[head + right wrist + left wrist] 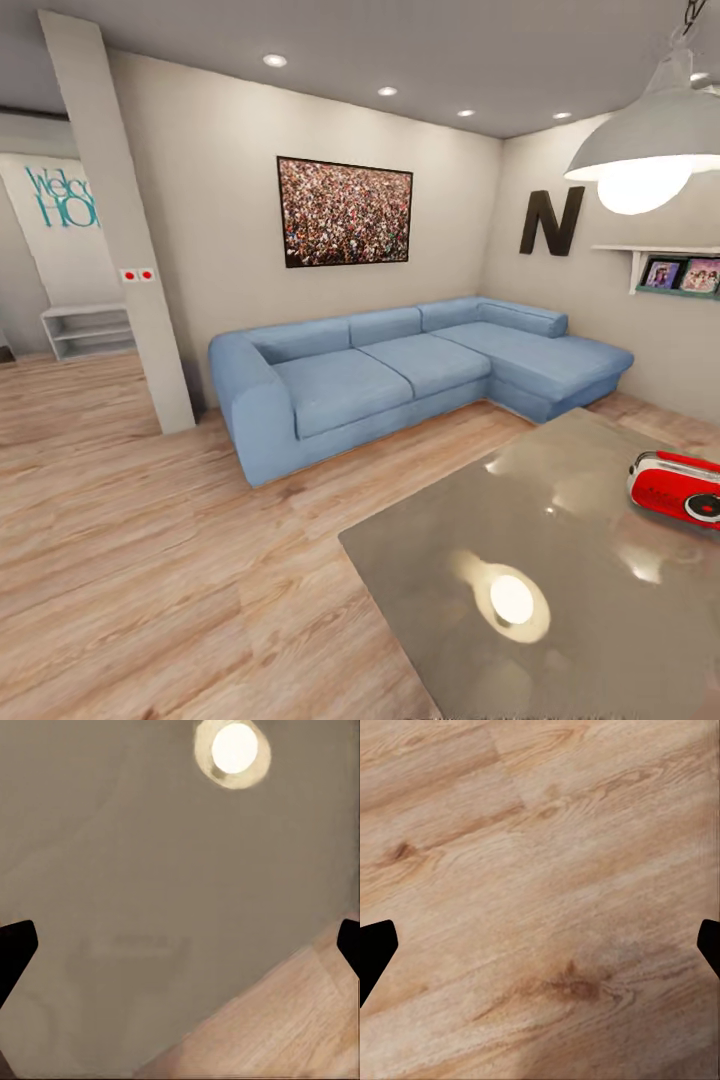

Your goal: Turn on the radio receiver that's on the table in the living room.

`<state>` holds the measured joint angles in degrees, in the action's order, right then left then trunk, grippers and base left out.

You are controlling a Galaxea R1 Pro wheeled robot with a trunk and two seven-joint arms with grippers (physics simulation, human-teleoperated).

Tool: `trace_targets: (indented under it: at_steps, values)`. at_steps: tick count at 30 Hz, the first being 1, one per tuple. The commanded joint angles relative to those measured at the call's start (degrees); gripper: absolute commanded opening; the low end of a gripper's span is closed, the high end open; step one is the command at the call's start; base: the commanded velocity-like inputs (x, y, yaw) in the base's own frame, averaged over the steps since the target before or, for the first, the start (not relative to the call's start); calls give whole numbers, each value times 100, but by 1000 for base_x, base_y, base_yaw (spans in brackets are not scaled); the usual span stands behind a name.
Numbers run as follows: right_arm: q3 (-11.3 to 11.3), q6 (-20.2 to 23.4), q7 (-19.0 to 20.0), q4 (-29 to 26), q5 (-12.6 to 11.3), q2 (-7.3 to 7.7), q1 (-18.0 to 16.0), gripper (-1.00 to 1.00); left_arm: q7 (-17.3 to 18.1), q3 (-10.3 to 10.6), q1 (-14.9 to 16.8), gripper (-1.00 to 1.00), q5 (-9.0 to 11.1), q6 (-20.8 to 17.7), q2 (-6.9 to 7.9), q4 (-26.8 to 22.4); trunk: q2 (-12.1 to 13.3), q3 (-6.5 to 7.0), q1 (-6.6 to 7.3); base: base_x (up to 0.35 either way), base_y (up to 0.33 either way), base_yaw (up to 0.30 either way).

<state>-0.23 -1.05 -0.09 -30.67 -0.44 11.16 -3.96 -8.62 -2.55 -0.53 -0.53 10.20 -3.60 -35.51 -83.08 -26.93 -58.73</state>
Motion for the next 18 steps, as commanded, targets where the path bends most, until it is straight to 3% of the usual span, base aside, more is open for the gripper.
trace_targets:
  at_steps: [1,18]
  values:
    - [-1,0,0,0,0,0,0,100,-3,0,0,100,0,0,0,0,0,0,0,0,0,-276]
    - [-4,0,0,0,0,0,0,100,-7,0,0,100,0,0,0,0,0,0,0,0,-2,-276]
